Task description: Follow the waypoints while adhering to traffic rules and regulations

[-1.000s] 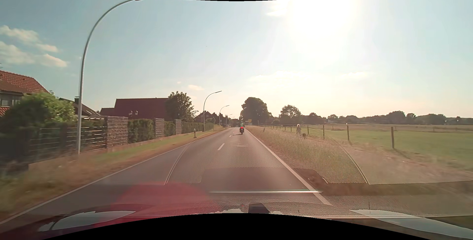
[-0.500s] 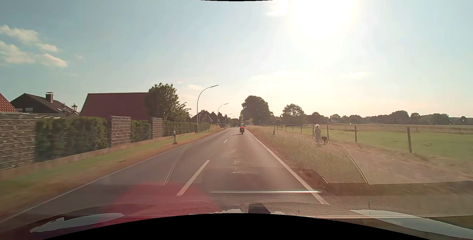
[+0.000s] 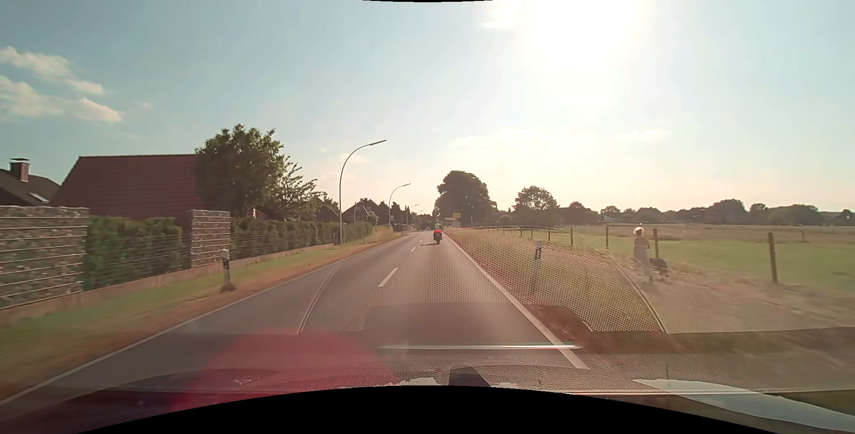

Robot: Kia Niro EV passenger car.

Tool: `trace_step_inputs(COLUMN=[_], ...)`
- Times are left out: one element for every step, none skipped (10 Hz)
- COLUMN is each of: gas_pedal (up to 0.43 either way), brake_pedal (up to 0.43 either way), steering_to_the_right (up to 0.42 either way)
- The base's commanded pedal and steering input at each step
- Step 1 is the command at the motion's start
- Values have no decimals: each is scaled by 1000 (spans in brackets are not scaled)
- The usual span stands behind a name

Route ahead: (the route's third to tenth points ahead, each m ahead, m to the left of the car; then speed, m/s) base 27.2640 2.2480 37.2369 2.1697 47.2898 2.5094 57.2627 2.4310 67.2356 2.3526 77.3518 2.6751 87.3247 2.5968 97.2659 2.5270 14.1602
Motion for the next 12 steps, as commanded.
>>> trace_step_inputs(gas_pedal=[118, 118, 110, 110, 98, 98, 79, 67, 67, 67, 67, 67], brake_pedal=[0, 0, 0, 0, 0, 0, 0, 0, 0, 0, 0, 0], steering_to_the_right=[-3, -3, -3, -3, -3, -3, -3, -3, -2, -2, -2, -2])
